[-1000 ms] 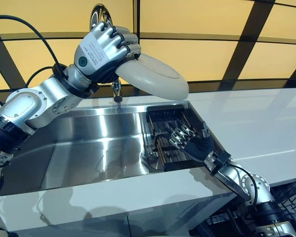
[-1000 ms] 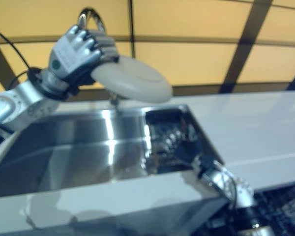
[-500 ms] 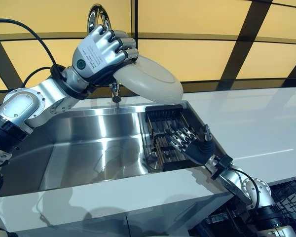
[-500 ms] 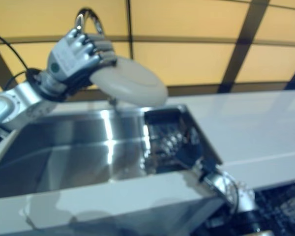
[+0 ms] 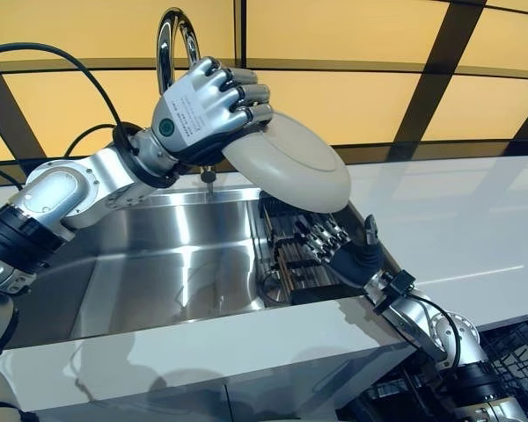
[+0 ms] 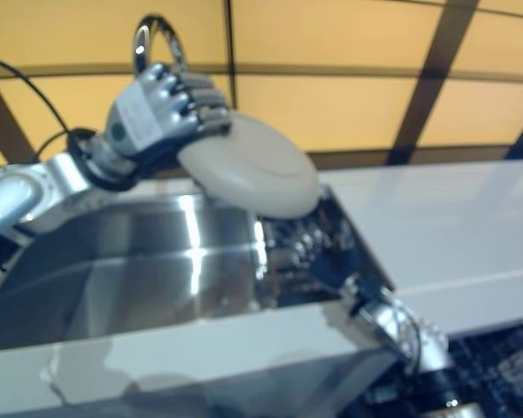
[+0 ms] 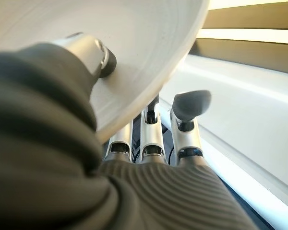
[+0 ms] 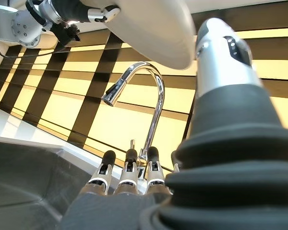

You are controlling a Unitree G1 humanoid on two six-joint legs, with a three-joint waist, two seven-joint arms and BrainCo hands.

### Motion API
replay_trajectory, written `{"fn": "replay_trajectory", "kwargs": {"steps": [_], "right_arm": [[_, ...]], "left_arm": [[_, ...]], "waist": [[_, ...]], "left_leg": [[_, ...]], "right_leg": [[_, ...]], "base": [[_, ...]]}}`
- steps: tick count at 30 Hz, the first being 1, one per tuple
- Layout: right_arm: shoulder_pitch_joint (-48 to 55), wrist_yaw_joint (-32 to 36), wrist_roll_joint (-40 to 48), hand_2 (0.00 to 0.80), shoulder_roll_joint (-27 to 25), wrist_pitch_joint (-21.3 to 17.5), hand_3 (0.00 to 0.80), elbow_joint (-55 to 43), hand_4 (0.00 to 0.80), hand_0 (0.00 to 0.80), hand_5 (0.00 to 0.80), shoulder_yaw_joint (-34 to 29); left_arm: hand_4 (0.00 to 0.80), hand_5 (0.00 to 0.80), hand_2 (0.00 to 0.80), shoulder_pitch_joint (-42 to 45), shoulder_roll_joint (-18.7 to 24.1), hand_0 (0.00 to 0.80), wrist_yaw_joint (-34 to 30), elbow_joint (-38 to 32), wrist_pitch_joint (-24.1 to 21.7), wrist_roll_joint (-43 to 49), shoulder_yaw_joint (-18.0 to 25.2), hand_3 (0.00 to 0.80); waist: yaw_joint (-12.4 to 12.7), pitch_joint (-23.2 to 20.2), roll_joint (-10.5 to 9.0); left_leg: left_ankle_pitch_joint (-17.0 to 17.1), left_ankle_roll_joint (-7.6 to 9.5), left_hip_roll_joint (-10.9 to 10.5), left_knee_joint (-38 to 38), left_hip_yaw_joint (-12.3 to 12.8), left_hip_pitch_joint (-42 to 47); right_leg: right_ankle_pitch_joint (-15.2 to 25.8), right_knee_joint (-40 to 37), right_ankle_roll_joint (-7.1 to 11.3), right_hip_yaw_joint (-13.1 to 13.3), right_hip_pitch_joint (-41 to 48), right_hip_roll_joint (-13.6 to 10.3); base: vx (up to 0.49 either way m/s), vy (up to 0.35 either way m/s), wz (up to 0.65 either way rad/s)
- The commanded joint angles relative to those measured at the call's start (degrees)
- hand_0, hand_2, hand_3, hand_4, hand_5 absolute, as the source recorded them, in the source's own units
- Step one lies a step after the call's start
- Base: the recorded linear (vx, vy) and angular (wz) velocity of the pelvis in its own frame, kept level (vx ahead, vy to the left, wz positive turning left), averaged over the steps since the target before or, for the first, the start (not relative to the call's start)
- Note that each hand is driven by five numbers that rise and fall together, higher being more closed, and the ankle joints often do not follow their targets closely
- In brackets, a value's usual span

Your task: Take plates into dishwasher

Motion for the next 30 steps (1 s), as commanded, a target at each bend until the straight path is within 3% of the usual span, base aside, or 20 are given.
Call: {"fn": "replay_trajectory", "kwargs": {"steps": [1,14,30], "right_arm": [[-7.3,0.1,5.5,0.000,-0.3,-3.0,0.000,-3.9,0.000,0.000,0.000,-2.2],[-10.6,1.2,4.0,0.000,1.7,-4.8,0.000,-4.7,0.000,0.000,0.000,0.0],[-9.7,1.3,0.4,0.000,1.2,-4.7,0.000,-3.5,0.000,0.000,0.000,-2.3]], "left_arm": [[0.800,0.800,0.800,-5.9,-1.0,0.800,1.2,3.6,1.1,-1.5,0.9,0.800],[0.800,0.800,0.800,-5.8,-4.7,0.800,-1.0,2.2,1.5,-1.2,0.4,0.800],[0.800,0.800,0.800,-5.6,-3.3,0.800,-2.8,4.4,1.1,-4.6,0.2,0.800]], "waist": [[1.7,1.1,2.24],[2.2,1.1,2.15],[1.9,1.0,2.26]], "left_leg": [[-5.6,-0.65,-1.0,0.2,0.7,2.5],[-5.5,-0.65,-1.0,0.2,0.1,2.5],[-5.4,-0.72,-1.0,0.2,0.4,2.5]], "right_leg": [[-1.1,0.3,2.17,-3.9,0.6,2.7],[-1.2,0.3,2.08,-4.0,0.8,2.6],[-0.9,0.3,2.14,-3.9,0.7,2.5]], "base": [[0.000,0.000,0.00],[0.003,0.001,0.02],[0.000,0.000,0.00]]}}
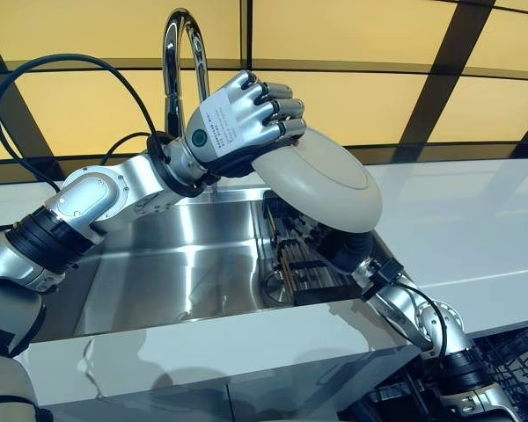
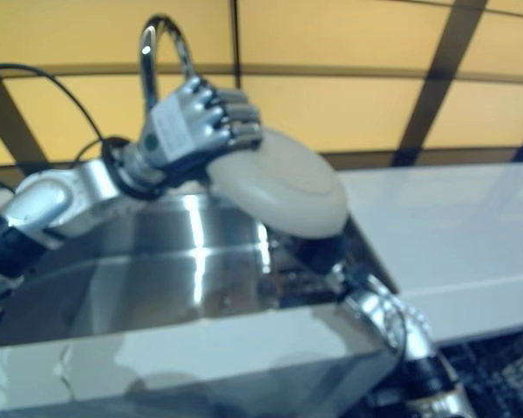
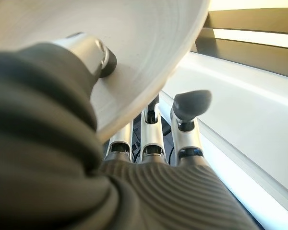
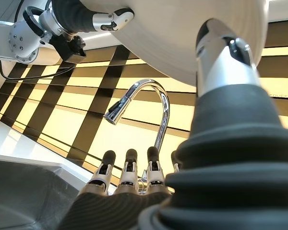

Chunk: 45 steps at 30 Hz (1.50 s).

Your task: Take plates into dishwasher

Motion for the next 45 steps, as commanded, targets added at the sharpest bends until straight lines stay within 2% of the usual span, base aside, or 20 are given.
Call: {"fn": "replay_trajectory", "kwargs": {"steps": [1,6,13,20,30,42,45], "right_arm": [[-6.7,1.7,0.7,0.000,-1.3,-0.8,0.000,-1.7,0.000,0.000,0.000,-4.9],[-7.0,1.2,0.6,0.000,-1.1,-0.4,0.000,-1.5,0.000,0.000,0.000,-4.7],[-5.8,-2.2,1.7,0.000,-1.1,3.1,0.000,0.2,0.000,0.000,0.000,-4.5],[-4.0,-5.8,3.2,0.000,-1.2,4.7,0.000,2.1,0.000,0.000,0.000,-3.2],[-2.3,-5.2,5.7,0.000,-2.5,3.0,0.000,2.2,0.000,0.000,0.000,-3.4],[-2.5,-4.3,6.8,0.000,-3.7,2.2,0.000,1.5,0.000,0.000,0.000,-6.3],[-3.1,-3.1,7.1,0.000,-4.6,0.1,0.000,0.0,0.000,0.000,0.000,-7.6]], "left_arm": [[0.800,0.800,0.800,-5.6,1.2,0.800,0.8,5.6,1.1,-4.3,0.3,0.800],[0.800,0.800,0.800,-5.6,1.3,0.800,0.9,5.7,1.6,-4.8,0.5,0.800],[0.800,0.800,0.800,-6.3,3.2,0.800,3.6,6.8,2.7,-6.4,1.4,0.800],[0.800,0.800,0.800,-7.6,3.7,0.800,5.2,5.8,5.0,-6.7,1.6,0.800],[0.800,0.800,0.800,-7.5,6.2,0.800,5.9,6.5,5.7,-6.2,2.3,0.800],[0.800,0.800,0.800,-8.1,10.5,0.800,6.3,12.2,4.6,-6.8,0.9,0.800],[0.800,0.800,0.800,-6.7,11.5,0.800,6.1,13.5,3.4,-6.2,1.7,0.800]], "waist": [[1.9,0.9,2.13],[1.9,0.8,2.15],[2.1,0.6,2.20],[2.1,0.6,2.15],[2.2,0.6,2.34],[2.0,0.5,2.91],[2.2,0.6,2.85]], "left_leg": [[-5.4,-0.70,-1.0,0.3,1.3,2.5],[-5.4,-0.69,-1.0,0.3,1.2,2.4],[-5.3,-0.70,-1.0,0.3,1.2,2.4],[-5.2,-0.68,-1.0,0.3,1.0,2.3],[-5.0,-0.88,-1.0,0.3,1.0,2.2],[-4.9,-1.11,-0.8,0.3,1.6,2.2],[-4.9,-1.23,-0.8,0.3,1.9,2.1]], "right_leg": [[-0.9,0.3,2.24,-3.0,0.3,2.6],[-0.9,0.3,2.26,-2.9,0.3,2.5],[-0.9,0.3,2.22,-2.9,0.3,2.4],[-0.9,0.3,2.14,-2.9,0.3,2.5],[-0.8,0.2,2.20,-2.9,0.2,2.5],[-0.6,0.2,2.31,-3.0,0.0,2.5],[-0.6,0.2,2.39,-3.6,-0.1,2.4]], "base": [[0.000,0.000,0.00],[0.000,0.000,0.00],[0.000,0.000,0.00],[0.000,0.000,0.00],[0.000,0.000,0.00],[0.000,0.000,0.00],[-0.011,-0.001,0.00]]}}
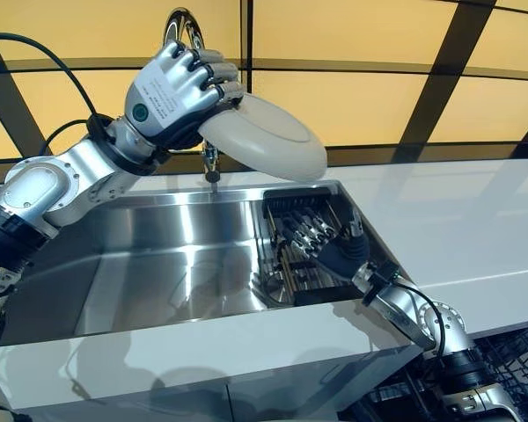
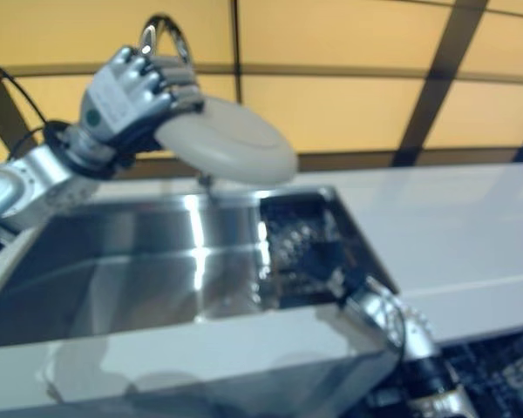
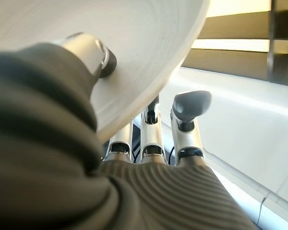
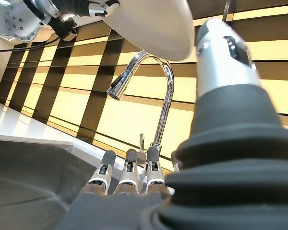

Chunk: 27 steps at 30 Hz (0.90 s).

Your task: Take plates into dishwasher

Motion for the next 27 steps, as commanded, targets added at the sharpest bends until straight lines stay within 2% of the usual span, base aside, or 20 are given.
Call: {"fn": "replay_trajectory", "kwargs": {"steps": [1,11,16,27], "right_arm": [[-3.3,3.6,4.9,0.000,-4.5,-3.7,0.000,-3.2,0.000,0.000,0.000,-7.2],[-4.5,5.8,5.0,0.000,-5.3,-3.8,0.000,-6.8,0.000,0.000,0.000,-9.5],[-7.0,5.9,5.5,0.000,-4.7,-4.4,0.000,-6.9,0.000,0.000,0.000,-8.6],[-10.5,0.9,5.5,0.000,-3.3,-4.6,0.000,-5.2,0.000,0.000,0.000,-6.3]], "left_arm": [[0.800,0.800,0.800,-6.4,2.6,0.800,2.0,6.9,0.3,-3.5,2.0,0.800],[0.800,0.800,0.800,-6.6,3.0,0.800,3.3,9.9,-2.2,-3.9,1.9,0.800],[0.800,0.800,0.800,-7.4,1.0,0.800,2.8,9.7,-2.4,-3.2,0.8,0.800],[0.800,0.800,0.800,-11.3,-2.9,0.800,2.3,8.5,-1.4,-3.4,-2.9,0.800]], "waist": [[2.2,0.7,2.86],[1.5,0.6,3.17],[1.7,0.4,3.08],[1.9,0.1,2.85]], "left_leg": [[-4.9,-1.23,-0.8,0.2,1.9,2.1],[-4.8,-1.27,-0.7,0.2,2.7,2.1],[-4.9,-1.24,-0.8,0.2,2.5,2.2],[-4.8,-1.12,-1.0,0.2,1.8,2.0]], "right_leg": [[-0.5,0.2,2.47,-3.7,0.0,2.4],[-0.4,0.2,2.48,-3.4,-0.4,2.6],[-0.6,0.2,2.38,-3.2,-0.2,2.7],[-0.6,0.2,2.25,-3.0,0.0,2.8]], "base": [[0.000,0.000,0.00],[-0.007,0.003,-0.03],[-0.001,0.002,-0.02],[0.000,0.000,0.00]]}}
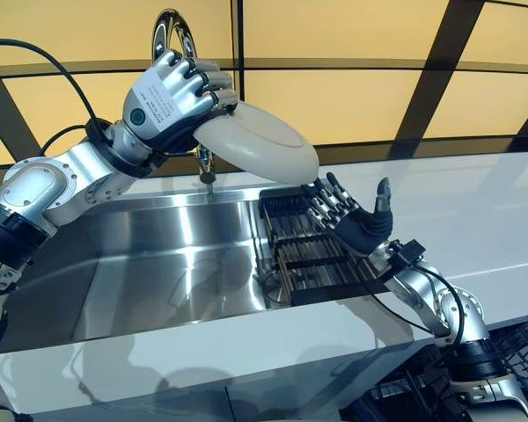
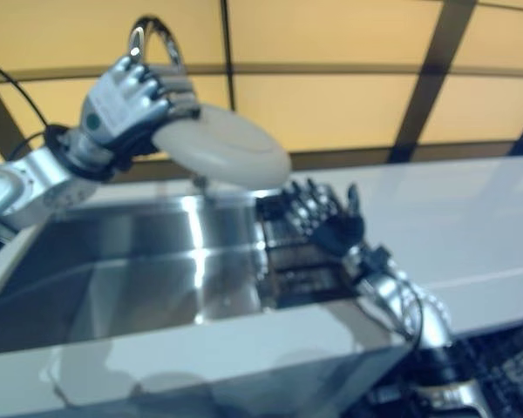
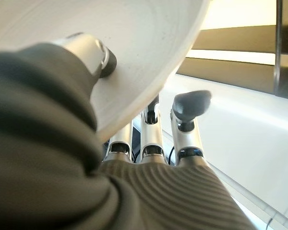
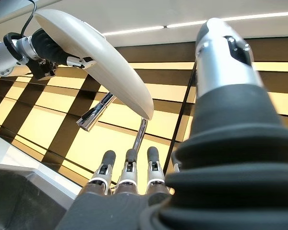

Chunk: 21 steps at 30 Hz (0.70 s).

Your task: Take plates into dishwasher

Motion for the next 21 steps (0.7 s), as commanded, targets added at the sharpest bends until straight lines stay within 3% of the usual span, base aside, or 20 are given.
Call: {"fn": "replay_trajectory", "kwargs": {"steps": [1,14,21], "right_arm": [[-7.2,-1.0,4.1,0.000,-1.2,-1.5,0.000,-1.4,0.000,0.000,0.000,-1.9],[-9.0,-9.9,4.1,0.000,0.7,-5.4,0.000,-0.5,0.000,0.000,0.000,-0.2],[-10.2,-7.5,4.1,0.000,0.1,-7.2,0.000,-3.2,0.000,0.000,0.000,1.3]], "left_arm": [[0.800,0.800,0.800,-10.9,-2.1,0.800,1.3,4.5,2.6,-3.6,-1.3,0.800],[0.800,0.800,0.800,-15.6,-4.6,0.800,0.6,2.0,6.1,-3.4,-4.5,0.800],[0.800,0.800,0.800,-16.4,-4.2,0.800,-1.7,1.1,6.4,-3.8,-6.2,0.800]], "waist": [[1.9,0.2,1.80],[1.6,0.0,1.67],[1.8,0.3,1.69]], "left_leg": [[-4.7,-0.86,-1.3,0.2,0.5,2.0],[-5.0,-0.65,-1.4,0.2,0.3,2.1],[-4.9,-0.67,-1.4,0.2,0.3,2.0]], "right_leg": [[-0.7,0.2,2.35,-3.9,0.3,2.5],[-0.8,0.2,2.41,-3.4,0.6,2.4],[-0.6,0.2,2.38,-3.8,0.5,2.3]], "base": [[0.000,0.000,0.00],[0.000,0.000,0.00],[0.000,0.000,0.00]]}}
